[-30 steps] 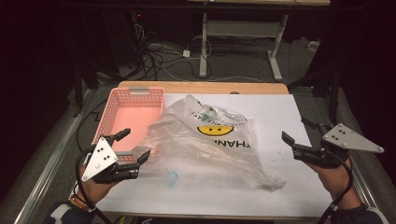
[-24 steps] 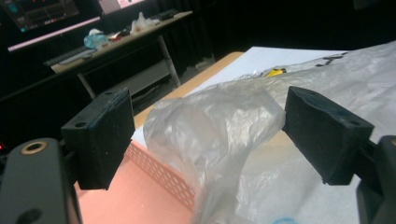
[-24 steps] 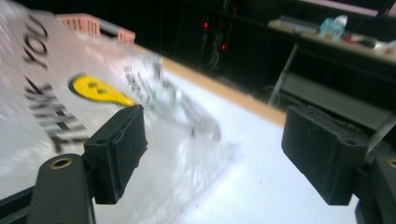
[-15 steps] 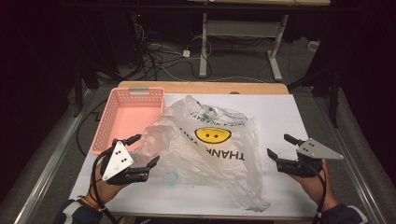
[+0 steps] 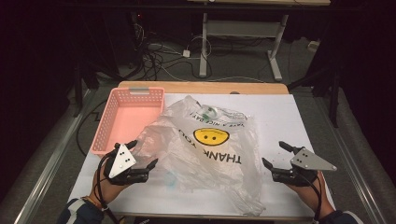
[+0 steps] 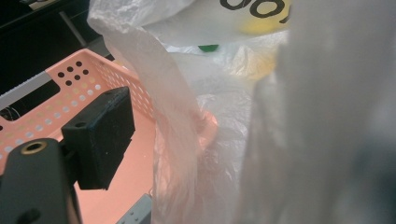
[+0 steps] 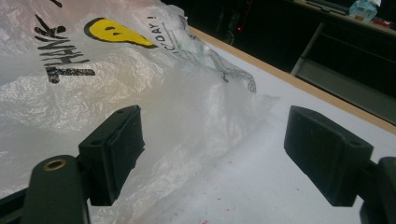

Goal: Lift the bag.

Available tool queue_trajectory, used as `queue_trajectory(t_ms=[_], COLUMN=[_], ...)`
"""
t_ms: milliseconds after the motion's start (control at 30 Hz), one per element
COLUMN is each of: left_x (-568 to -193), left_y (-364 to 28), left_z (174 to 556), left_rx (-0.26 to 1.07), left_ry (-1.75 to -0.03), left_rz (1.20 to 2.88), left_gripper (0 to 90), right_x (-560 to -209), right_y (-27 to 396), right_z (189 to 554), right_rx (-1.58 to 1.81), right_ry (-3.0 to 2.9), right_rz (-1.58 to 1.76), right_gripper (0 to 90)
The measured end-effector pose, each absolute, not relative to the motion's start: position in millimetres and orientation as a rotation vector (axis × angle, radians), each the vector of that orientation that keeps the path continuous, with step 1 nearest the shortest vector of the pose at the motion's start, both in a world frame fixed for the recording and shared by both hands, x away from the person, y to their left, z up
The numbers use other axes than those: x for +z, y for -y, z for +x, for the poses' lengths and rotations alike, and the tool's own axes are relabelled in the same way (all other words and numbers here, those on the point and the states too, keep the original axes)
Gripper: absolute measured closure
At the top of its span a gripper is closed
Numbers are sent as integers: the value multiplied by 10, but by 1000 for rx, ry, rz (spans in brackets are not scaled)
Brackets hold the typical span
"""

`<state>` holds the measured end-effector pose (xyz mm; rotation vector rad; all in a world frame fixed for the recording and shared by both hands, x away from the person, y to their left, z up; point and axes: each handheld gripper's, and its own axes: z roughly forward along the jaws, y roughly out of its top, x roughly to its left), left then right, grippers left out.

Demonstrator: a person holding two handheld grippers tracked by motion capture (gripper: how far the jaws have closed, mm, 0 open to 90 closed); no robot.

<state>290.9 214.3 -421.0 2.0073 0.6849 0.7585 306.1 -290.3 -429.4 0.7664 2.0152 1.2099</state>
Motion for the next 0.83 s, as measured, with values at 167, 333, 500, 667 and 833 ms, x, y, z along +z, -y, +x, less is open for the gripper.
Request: queue_trajectory(t_ms=[167,333,500,667,833], left_x=[-4211,-4216,-4214,-4208,-4190], left_y=[-2129,-2129,-2136,-2132,-2123], left_z=[2915,2916,2918,2922,2942], left_rx=[755,761,763,764,764], left_ry=[-679,-679,-680,-678,-680], left_rz=[2011,2014,2013,2009,2004], left_gripper=[167,167,167,167,167], right_x=[-4287,-4277,-4270,-4271,-4276], right_y=[2906,2897,2882,2878,2888], right_z=[3055,3044,3038,3036,3053], right_rx=[1215,1222,1223,1225,1224], right_ry=[-2014,-2016,-2018,-2021,-2023], right_rz=[764,756,747,747,755], right_gripper=[206,206,206,206,206])
